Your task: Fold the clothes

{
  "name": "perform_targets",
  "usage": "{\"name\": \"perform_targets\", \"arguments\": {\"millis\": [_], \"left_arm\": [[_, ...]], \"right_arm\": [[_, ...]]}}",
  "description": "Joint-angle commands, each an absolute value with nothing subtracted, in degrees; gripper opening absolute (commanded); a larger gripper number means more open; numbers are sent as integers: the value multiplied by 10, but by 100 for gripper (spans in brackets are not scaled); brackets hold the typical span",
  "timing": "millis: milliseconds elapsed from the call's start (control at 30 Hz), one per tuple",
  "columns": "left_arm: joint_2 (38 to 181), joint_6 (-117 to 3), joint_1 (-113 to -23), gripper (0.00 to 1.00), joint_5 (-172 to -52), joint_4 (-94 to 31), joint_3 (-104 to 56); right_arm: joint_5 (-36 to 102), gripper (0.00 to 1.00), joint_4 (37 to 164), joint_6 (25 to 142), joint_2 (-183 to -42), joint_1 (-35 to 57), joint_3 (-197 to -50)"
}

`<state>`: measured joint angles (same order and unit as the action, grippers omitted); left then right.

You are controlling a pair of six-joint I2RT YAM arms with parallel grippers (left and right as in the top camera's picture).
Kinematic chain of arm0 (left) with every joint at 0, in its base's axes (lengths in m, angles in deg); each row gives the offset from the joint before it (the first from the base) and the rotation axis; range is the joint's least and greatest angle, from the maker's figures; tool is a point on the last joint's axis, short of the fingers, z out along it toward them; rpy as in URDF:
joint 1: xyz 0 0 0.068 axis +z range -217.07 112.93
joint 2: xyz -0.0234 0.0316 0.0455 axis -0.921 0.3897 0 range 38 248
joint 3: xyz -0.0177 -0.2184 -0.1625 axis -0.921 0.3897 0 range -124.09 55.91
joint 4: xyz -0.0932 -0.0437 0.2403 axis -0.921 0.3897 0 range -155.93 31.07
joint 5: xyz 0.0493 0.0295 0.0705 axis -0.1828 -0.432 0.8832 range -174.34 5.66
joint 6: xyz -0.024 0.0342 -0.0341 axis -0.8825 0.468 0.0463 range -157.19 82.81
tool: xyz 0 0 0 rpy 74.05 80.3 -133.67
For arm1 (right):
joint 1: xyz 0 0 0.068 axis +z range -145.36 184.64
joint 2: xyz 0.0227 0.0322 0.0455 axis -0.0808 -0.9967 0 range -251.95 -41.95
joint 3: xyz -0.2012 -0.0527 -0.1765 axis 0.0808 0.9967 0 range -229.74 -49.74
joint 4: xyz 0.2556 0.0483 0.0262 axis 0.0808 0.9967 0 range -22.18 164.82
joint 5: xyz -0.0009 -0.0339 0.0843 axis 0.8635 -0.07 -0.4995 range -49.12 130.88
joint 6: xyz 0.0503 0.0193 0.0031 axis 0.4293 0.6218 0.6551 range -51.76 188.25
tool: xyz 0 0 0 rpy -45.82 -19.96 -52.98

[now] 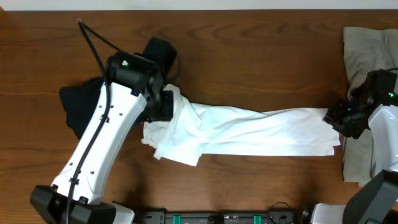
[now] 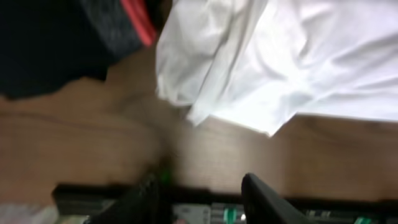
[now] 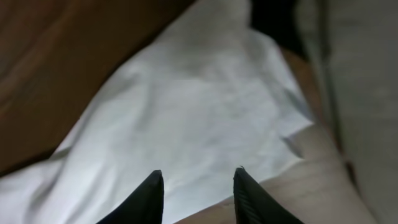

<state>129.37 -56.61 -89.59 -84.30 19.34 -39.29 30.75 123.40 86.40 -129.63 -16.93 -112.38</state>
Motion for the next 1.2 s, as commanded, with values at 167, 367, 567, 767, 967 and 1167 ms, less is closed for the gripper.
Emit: {"name": "perform_targets", "arguments": {"millis": [167, 367, 567, 767, 967, 1167], "left_arm": [[1309, -520, -894, 49, -836, 120, -364], [1348, -491, -894, 49, -837, 16, -269], [1400, -446, -894, 49, -837, -82, -219], [1445, -413, -894, 49, -839, -120, -215], [1480, -397, -894, 48, -856, -134, -215], [1486, -378, -894, 6, -848, -149, -217]], "right_arm": [[195, 43, 1214, 786, -1288, -134, -1132], [209, 50, 1203, 799, -1289, -114, -1132], [258, 50, 1203, 831, -1299, -114, -1128], [259, 49, 1204, 830, -1320, -112, -1127], [259, 47, 1203, 831, -1347, -109, -1127], [259, 46, 1188, 837, -1376, -104, -1127]]}}
